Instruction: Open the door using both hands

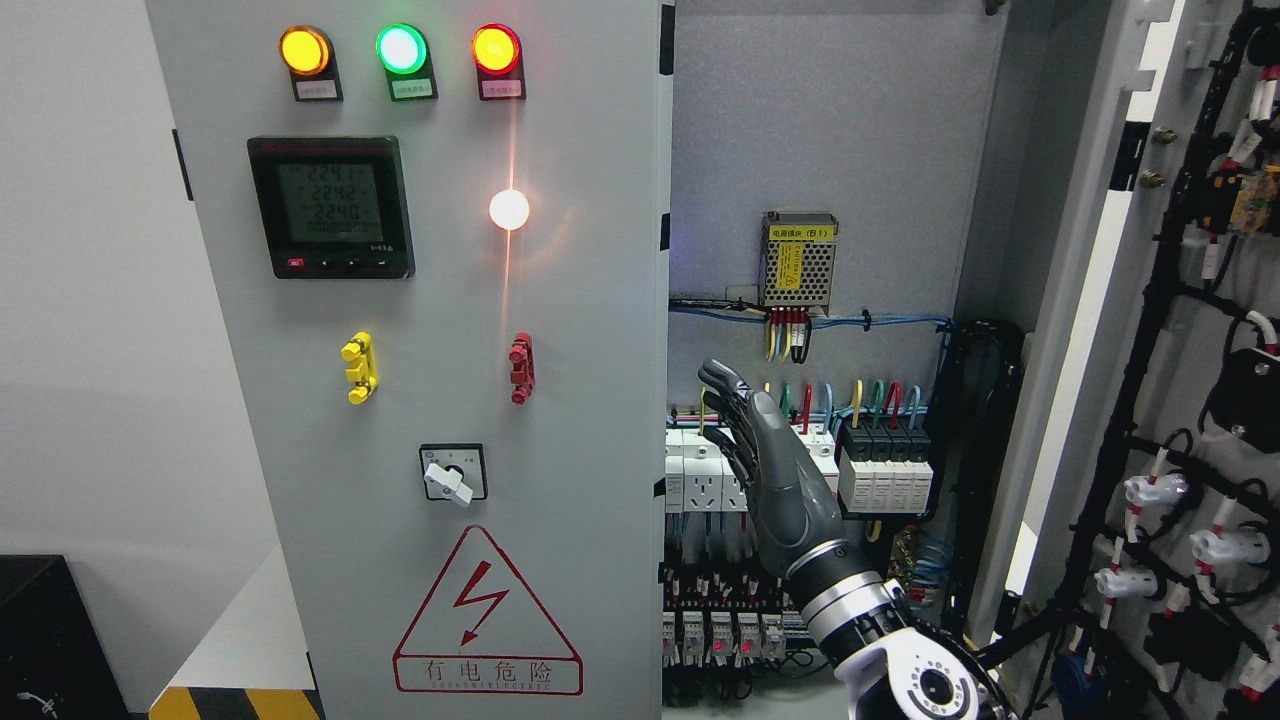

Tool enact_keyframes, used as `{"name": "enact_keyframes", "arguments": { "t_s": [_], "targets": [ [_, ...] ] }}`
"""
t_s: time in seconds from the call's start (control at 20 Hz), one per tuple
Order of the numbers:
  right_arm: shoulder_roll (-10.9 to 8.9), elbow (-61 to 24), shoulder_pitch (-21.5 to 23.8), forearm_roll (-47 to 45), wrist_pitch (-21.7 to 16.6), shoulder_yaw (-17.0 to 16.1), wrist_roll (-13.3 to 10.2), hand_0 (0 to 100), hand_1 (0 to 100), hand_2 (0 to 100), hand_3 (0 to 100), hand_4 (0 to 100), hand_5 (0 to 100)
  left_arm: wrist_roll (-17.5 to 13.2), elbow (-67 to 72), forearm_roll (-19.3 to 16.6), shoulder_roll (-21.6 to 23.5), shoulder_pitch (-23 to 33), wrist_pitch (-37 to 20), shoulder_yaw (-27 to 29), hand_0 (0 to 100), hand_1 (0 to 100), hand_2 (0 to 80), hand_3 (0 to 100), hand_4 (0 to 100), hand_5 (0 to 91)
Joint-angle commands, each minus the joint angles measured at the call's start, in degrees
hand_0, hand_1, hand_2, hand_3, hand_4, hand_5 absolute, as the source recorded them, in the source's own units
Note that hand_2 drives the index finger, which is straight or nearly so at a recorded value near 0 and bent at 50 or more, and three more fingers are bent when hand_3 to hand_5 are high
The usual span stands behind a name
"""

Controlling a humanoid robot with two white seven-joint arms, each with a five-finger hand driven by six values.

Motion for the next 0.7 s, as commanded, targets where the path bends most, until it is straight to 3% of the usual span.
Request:
{"name": "enact_keyframes", "arguments": {
  "t_s": [0.0, 0.4, 0.65],
  "targets": [
    [-0.43, 1.2, -1.0, -4.2, 2.0, 0.4, 0.1, 0, 0, 0, 0, 0, 0, -0.1, 0.4, 0.0, -2.7, 1.1, 0.0, 0.0, 0, 0, 0.0, 0, 0, 0.0],
    [-0.43, 1.5, -2.1, -6.4, 5.5, 0.3, 0.3, 0, 0, 0, 0, 0, 0, -0.2, 0.4, -0.1, -2.9, 1.1, 0.0, -0.1, 0, 0, 0.0, 0, 0, 0.0],
    [-0.34, 2.8, -4.1, -6.4, 5.7, 0.0, 0.4, 0, 0, 0, 0, 0, 0, -0.2, 0.4, -0.1, -3.0, 1.1, 0.0, 0.0, 0, 0, 0.0, 0, 0, 0.0]
  ]
}}
